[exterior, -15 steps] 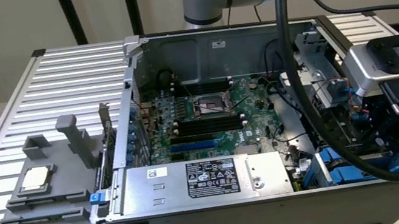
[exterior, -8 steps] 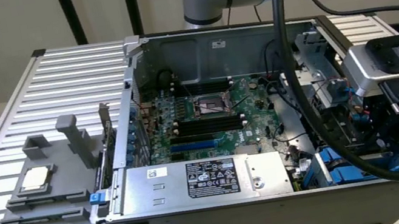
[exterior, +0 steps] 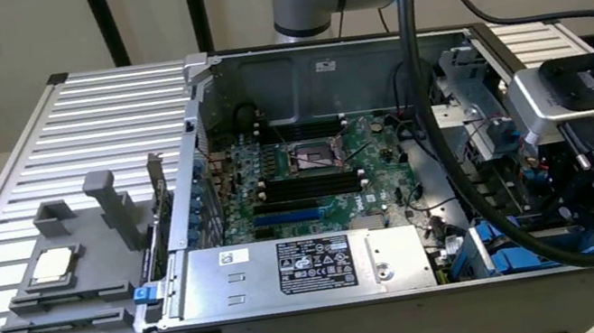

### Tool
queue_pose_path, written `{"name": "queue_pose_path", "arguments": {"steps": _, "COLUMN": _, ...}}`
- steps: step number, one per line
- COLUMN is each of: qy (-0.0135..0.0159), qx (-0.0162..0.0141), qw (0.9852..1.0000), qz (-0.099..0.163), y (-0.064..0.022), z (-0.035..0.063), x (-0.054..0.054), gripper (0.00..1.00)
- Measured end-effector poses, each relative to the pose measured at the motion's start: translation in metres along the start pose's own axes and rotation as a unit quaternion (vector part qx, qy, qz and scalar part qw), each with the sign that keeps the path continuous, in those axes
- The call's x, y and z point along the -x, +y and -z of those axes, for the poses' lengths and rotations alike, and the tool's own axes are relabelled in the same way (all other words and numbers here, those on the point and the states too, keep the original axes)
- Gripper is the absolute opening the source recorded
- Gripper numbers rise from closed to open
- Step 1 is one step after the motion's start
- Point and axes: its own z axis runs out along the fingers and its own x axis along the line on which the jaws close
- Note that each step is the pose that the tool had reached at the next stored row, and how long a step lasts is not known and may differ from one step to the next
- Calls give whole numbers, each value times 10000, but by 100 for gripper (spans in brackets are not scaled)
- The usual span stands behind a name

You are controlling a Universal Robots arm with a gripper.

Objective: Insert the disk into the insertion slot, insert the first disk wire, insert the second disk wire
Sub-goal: 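Insert the second disk wire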

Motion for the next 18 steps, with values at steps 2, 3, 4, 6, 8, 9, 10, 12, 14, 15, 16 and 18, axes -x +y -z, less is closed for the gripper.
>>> {"name": "queue_pose_path", "arguments": {"steps": 2, "qy": 18, "qx": -15, "qw": 10000, "qz": 3, "y": 1, "z": -5, "x": 0, "gripper": 16}}
{"name": "queue_pose_path", "arguments": {"steps": 3, "qy": 27, "qx": -21, "qw": 10000, "qz": 5, "y": 1, "z": -8, "x": 1, "gripper": 16}}
{"name": "queue_pose_path", "arguments": {"steps": 4, "qy": 37, "qx": -29, "qw": 10000, "qz": 6, "y": 2, "z": -11, "x": 1, "gripper": 16}}
{"name": "queue_pose_path", "arguments": {"steps": 6, "qy": 54, "qx": -43, "qw": 10000, "qz": 9, "y": 5, "z": -21, "x": 2, "gripper": 16}}
{"name": "queue_pose_path", "arguments": {"steps": 8, "qy": 70, "qx": -53, "qw": 10000, "qz": 12, "y": 8, "z": -30, "x": 4, "gripper": 16}}
{"name": "queue_pose_path", "arguments": {"steps": 9, "qy": 79, "qx": -57, "qw": 10000, "qz": 14, "y": 9, "z": -32, "x": 6, "gripper": 16}}
{"name": "queue_pose_path", "arguments": {"steps": 10, "qy": 88, "qx": -60, "qw": 9999, "qz": 15, "y": 10, "z": -35, "x": 8, "gripper": 16}}
{"name": "queue_pose_path", "arguments": {"steps": 12, "qy": 103, "qx": -67, "qw": 9999, "qz": 17, "y": 14, "z": -41, "x": 10, "gripper": 16}}
{"name": "queue_pose_path", "arguments": {"steps": 14, "qy": 119, "qx": -74, "qw": 9999, "qz": 19, "y": 21, "z": -48, "x": 11, "gripper": 16}}
{"name": "queue_pose_path", "arguments": {"steps": 15, "qy": 126, "qx": -76, "qw": 9999, "qz": 20, "y": 24, "z": -51, "x": 11, "gripper": 16}}
{"name": "queue_pose_path", "arguments": {"steps": 16, "qy": 134, "qx": -76, "qw": 9999, "qz": 21, "y": 25, "z": -51, "x": 11, "gripper": 16}}
{"name": "queue_pose_path", "arguments": {"steps": 18, "qy": 140, "qx": -77, "qw": 9999, "qz": 21, "y": 26, "z": -51, "x": 11, "gripper": 16}}
